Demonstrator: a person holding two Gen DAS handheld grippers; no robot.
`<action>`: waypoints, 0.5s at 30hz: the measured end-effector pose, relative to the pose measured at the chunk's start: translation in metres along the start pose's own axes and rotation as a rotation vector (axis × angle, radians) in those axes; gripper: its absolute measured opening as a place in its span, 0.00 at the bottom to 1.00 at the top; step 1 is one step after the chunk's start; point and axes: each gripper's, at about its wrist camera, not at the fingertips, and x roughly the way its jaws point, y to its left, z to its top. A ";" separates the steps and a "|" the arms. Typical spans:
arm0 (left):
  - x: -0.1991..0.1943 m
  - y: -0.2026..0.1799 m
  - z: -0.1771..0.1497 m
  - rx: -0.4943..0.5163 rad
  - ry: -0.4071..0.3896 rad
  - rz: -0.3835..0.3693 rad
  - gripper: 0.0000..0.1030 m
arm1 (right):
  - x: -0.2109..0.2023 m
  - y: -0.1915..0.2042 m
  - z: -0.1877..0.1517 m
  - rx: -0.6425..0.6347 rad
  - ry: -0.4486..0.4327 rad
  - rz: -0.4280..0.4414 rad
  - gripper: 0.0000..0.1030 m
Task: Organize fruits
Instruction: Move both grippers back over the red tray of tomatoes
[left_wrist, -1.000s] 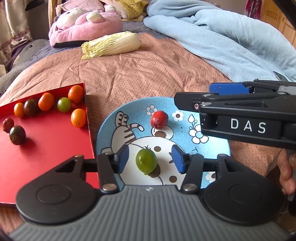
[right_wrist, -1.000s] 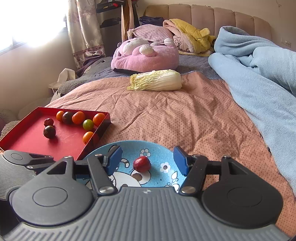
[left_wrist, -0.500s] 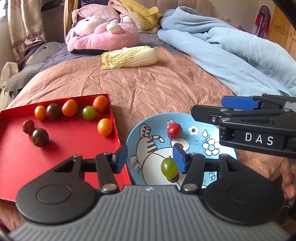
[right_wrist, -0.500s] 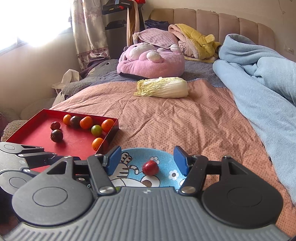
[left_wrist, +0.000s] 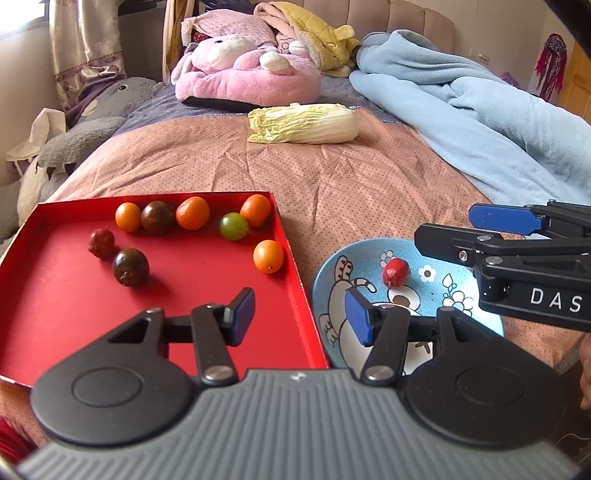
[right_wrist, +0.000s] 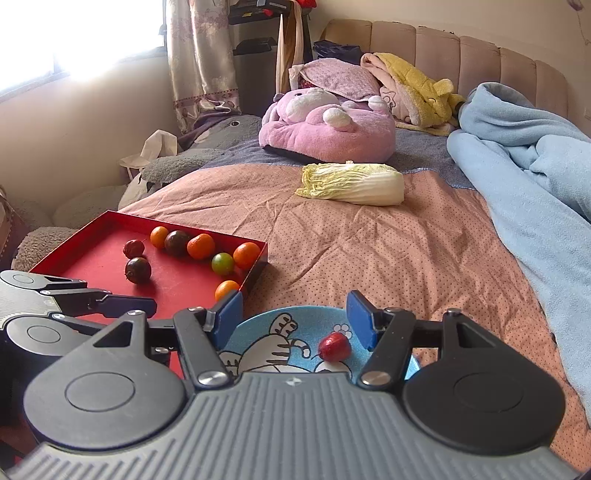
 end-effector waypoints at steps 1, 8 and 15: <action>0.000 0.003 0.000 -0.006 0.001 0.004 0.55 | 0.001 0.002 0.001 -0.004 0.001 0.003 0.66; -0.003 0.021 0.003 -0.034 -0.004 0.039 0.55 | 0.006 0.014 0.005 -0.024 0.011 0.023 0.66; -0.003 0.041 0.007 -0.061 -0.003 0.073 0.55 | 0.012 0.028 0.009 -0.041 0.016 0.047 0.66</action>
